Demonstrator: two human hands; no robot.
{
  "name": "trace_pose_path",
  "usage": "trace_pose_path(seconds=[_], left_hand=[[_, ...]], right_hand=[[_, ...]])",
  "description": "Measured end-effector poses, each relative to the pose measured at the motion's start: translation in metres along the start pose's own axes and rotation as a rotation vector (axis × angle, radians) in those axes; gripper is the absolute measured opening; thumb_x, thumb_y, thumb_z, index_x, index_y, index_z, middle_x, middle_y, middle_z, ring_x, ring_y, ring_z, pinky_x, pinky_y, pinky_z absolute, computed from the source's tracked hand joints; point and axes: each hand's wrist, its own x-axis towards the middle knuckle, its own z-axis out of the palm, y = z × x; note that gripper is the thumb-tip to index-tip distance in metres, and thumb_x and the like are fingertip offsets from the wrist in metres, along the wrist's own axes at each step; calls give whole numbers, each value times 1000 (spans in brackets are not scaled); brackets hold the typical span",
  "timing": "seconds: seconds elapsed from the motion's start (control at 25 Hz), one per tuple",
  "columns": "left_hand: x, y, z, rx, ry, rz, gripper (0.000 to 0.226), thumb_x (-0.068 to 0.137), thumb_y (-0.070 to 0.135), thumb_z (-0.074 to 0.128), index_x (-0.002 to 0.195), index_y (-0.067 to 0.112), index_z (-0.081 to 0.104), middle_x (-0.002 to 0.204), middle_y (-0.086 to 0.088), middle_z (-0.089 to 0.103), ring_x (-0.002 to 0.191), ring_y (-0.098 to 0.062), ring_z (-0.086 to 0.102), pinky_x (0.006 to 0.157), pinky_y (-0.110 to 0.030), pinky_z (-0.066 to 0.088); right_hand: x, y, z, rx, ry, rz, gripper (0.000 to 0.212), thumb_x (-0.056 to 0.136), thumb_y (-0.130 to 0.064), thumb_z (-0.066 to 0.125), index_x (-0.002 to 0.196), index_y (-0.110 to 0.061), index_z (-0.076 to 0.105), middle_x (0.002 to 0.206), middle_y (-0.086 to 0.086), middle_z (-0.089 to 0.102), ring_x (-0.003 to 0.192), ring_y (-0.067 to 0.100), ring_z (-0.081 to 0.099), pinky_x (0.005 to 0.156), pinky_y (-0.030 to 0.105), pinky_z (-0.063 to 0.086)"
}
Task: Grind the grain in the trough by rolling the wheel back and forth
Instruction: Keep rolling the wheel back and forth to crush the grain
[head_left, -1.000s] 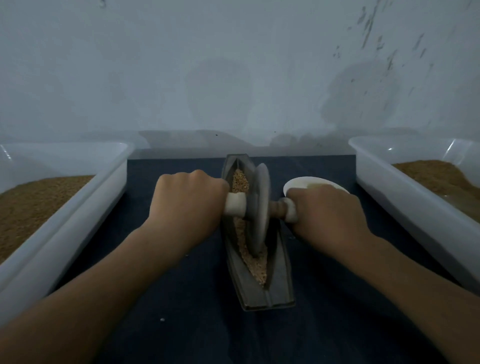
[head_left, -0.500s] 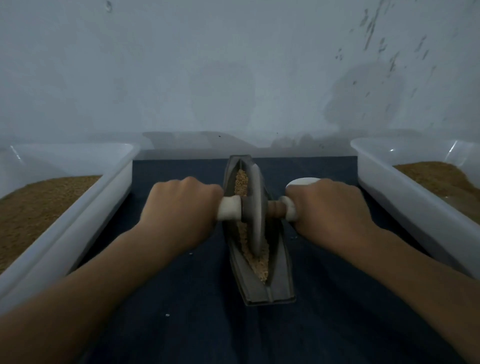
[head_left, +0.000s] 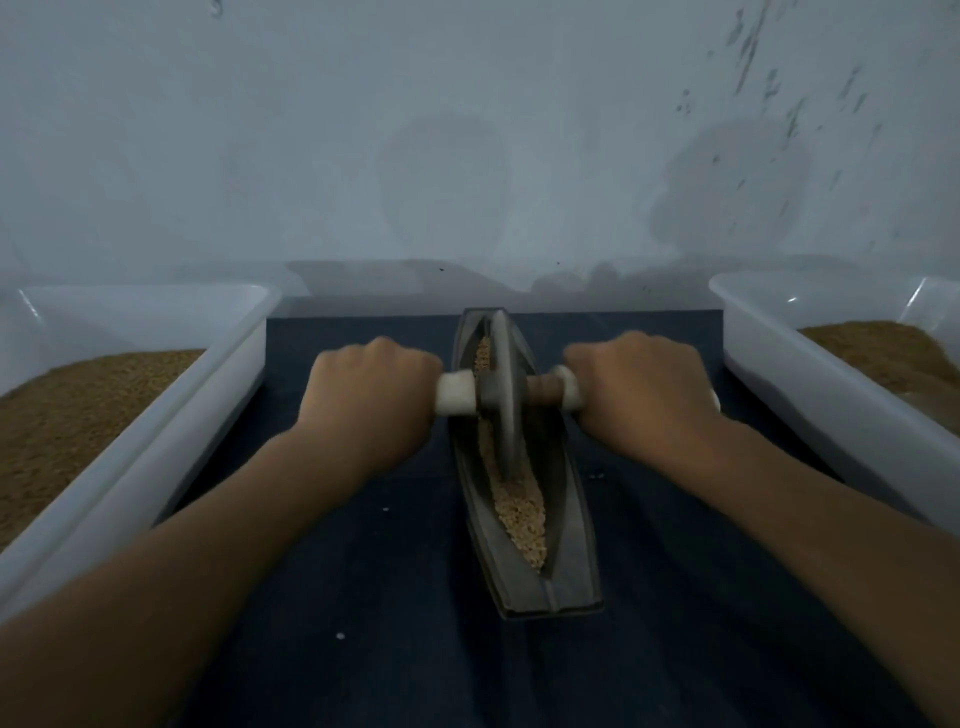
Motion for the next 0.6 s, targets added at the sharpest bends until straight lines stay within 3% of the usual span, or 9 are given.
trace_pose_path(seconds=[0.08,0.16,0.24,0.32,0.44,0.52,0.6], left_hand=[[-31,1,-11,22,107,97,45,62,35,78,68,31,34,55,11,20,45,-9,9,46,-21,11],[-35,0,-18,-19,168,128,61,51,31,82,68,31,24,52,10,17,46,-8,2,50,-17,6],[-27,2,-13,23,66,81,55,59,31,79,67,32,25,52,9,20,44,-9,6,47,-19,8],[-7,4,5,56,29,-2,33,76,31,69,70,31,36,58,8,29,45,-12,20,46,-26,18],[30,2,10,-3,-40,-94,2,87,26,58,89,25,58,72,3,45,60,-20,42,57,-34,34],[31,3,6,-22,-65,-105,6,87,25,58,93,26,60,75,2,48,64,-21,44,58,-34,34],[8,3,4,-10,-11,-65,10,83,29,63,81,27,53,66,6,39,55,-17,36,52,-31,30]], right_hand=[[-32,0,-14,-54,96,-78,48,61,-30,75,61,-30,27,54,-11,27,45,10,24,47,19,10],[-42,5,-22,-62,124,-93,49,52,-32,77,60,-29,29,53,-12,19,47,3,9,50,16,5],[-33,2,-17,-68,54,-58,47,58,-33,78,61,-31,31,53,-12,27,46,3,14,49,17,6],[-8,-1,0,-29,34,7,38,71,-31,75,68,-31,37,59,-11,41,48,14,36,48,21,14],[38,-7,10,6,-33,86,12,85,-27,66,81,-29,55,80,0,63,73,27,60,57,30,37],[43,-6,7,3,-80,86,14,88,-29,63,80,-29,52,83,-1,63,77,27,62,60,32,43],[19,-2,0,-10,-65,29,23,83,-31,65,73,-29,44,71,-6,54,64,21,54,51,28,36]])
